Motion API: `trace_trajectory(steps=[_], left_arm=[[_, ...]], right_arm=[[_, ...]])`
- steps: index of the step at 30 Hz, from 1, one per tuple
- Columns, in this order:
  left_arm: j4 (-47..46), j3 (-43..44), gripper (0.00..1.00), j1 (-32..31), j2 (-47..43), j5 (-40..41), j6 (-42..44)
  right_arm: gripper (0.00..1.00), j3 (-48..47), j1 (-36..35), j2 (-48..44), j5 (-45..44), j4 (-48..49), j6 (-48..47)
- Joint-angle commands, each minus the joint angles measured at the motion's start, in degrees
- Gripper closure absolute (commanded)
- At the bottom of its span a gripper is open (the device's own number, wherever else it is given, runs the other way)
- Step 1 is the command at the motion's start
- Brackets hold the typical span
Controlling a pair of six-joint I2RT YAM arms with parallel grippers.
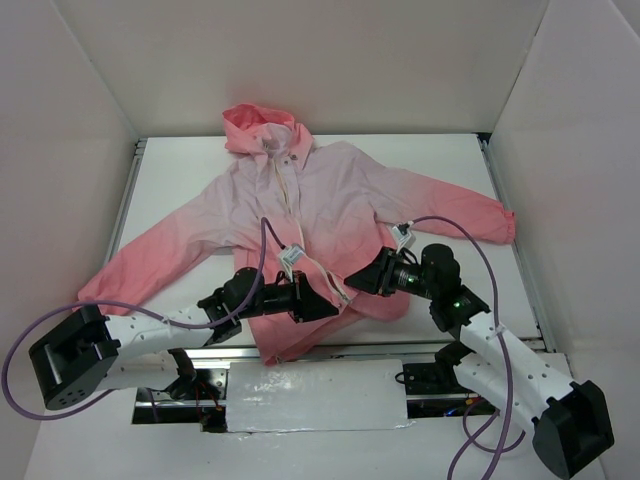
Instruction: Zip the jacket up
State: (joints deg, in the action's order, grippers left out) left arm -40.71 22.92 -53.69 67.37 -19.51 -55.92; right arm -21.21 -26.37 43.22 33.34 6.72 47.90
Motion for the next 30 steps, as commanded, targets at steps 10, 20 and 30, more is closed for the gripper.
trace_trajectory(steps=[10, 20, 30], left_arm=[[-6.92, -0.86, 1.0, 0.08, 1.35, -2.2, -1.03], [-7.19, 0.2, 1.0, 0.08, 3.02, -2.9, -1.03], [-10.88, 1.43, 1.0, 0.08, 5.57, -5.01, -2.44]], right_arm=[[0.33, -14.2, 0.0, 1.25, -11.27, -19.52, -5.44], [0.3, -24.84, 0.0, -3.22, -24.55, -43.09, 1.73], [0.35, -15.18, -7.9, -19.22, -18.05, -44.87, 26.97]])
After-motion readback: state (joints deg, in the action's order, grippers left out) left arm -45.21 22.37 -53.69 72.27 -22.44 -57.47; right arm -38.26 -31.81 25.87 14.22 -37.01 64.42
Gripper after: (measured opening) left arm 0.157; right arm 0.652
